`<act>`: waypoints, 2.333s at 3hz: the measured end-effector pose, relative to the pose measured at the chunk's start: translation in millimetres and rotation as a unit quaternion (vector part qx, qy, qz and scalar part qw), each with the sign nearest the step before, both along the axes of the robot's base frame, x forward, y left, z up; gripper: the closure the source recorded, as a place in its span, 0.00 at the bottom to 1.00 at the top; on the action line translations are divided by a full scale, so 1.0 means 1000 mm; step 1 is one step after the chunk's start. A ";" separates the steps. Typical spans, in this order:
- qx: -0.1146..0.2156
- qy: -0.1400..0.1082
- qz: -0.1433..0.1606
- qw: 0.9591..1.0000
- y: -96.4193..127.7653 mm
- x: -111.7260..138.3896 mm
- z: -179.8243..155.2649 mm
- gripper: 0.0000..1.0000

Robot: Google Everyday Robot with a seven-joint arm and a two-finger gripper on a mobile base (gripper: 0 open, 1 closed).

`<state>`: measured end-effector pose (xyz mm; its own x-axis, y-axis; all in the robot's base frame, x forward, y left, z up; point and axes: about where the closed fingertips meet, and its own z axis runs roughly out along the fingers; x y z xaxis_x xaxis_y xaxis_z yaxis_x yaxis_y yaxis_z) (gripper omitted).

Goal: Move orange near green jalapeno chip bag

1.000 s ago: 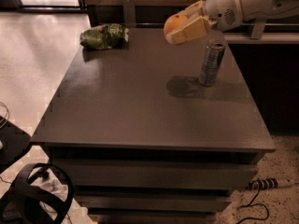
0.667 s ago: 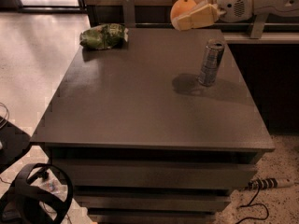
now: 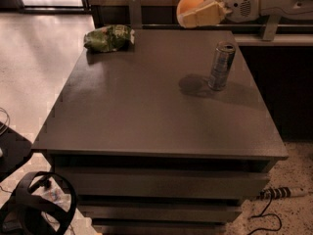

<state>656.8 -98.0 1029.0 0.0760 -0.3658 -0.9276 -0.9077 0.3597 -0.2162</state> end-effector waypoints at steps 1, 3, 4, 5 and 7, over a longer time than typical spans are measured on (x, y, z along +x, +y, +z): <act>-0.010 -0.003 0.006 1.000 0.006 0.018 0.003 1.00; -0.029 0.027 0.053 0.998 0.046 0.088 -0.039 1.00; -0.011 0.018 0.054 0.998 0.050 0.107 -0.042 1.00; -0.007 0.005 0.034 0.999 0.049 0.124 -0.041 1.00; -0.080 -0.005 -0.021 0.997 0.064 0.143 -0.038 1.00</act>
Offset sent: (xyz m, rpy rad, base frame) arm 0.1328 0.0245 0.0273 -0.0840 -0.0428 0.0859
